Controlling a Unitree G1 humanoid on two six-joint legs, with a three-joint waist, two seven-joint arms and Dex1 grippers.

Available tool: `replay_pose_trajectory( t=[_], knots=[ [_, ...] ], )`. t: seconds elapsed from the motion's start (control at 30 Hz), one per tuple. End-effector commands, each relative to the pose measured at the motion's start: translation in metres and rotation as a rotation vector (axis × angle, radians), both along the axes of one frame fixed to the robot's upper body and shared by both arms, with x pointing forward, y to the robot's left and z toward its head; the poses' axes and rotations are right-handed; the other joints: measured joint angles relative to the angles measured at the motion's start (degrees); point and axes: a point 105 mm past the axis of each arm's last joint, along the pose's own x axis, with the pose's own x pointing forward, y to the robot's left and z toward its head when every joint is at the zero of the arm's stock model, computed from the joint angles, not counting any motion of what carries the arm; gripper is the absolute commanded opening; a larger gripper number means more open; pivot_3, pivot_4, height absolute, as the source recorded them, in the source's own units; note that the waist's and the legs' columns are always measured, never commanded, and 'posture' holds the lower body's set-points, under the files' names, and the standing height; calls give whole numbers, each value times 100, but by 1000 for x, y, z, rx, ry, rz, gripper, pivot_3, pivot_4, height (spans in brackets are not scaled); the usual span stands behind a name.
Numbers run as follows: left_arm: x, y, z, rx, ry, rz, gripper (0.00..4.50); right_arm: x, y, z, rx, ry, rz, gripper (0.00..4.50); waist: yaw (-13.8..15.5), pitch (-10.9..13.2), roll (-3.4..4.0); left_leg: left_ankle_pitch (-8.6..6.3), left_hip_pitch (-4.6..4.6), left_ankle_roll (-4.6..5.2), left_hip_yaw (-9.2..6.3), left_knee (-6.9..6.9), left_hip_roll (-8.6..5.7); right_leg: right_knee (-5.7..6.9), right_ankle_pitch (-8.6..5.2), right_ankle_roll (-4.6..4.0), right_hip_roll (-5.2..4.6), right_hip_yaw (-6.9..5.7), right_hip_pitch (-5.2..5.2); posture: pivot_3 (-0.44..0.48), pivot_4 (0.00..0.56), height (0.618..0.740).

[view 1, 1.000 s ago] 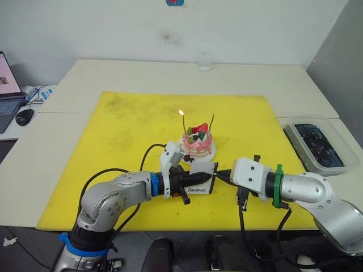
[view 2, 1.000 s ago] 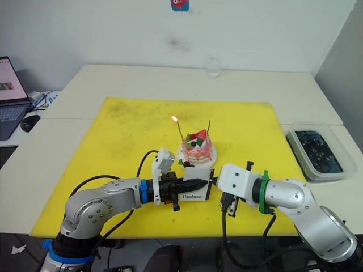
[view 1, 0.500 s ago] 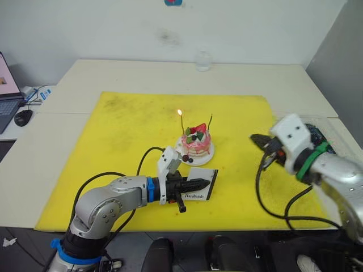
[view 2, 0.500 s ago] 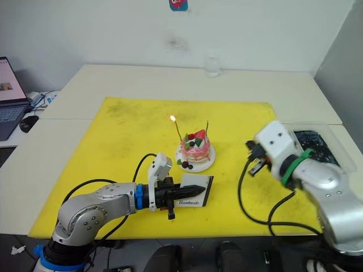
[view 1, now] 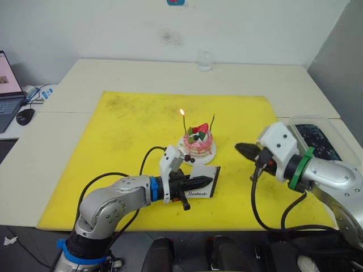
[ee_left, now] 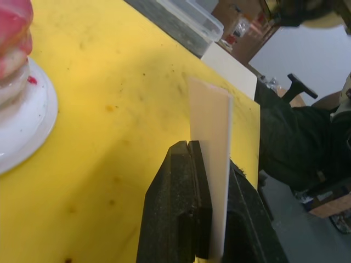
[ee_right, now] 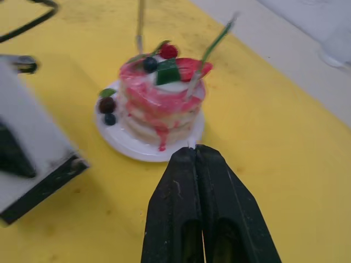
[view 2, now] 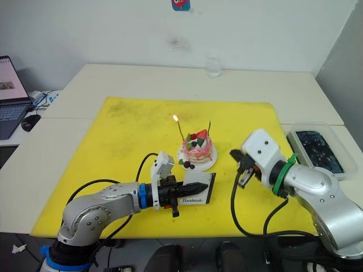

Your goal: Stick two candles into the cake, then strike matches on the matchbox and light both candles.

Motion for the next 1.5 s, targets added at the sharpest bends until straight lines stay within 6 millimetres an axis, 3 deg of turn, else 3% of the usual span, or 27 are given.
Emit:
replay_pose_trajectory(
  t=[0.03,0.27,1.5],
  knots=[
    [2,-2,11,-20,-47,-2,0,-19,12,5,-1,10,111,48,-7,0,0,0,1,0,1,0,0,1,0,0,1,1,0,0,150,740],
    [4,-4,18,-46,-25,-16,0,-29,22,0,-27,44,178,48,-5,0,0,0,2,0,3,2,-3,2,0,1,3,3,1,0,150,740],
    [-4,-5,19,-51,-5,-65,0,-17,22,-26,-132,33,139,48,-2,0,-1,0,1,0,3,1,-2,0,0,0,2,2,0,0,150,740]
  ],
)
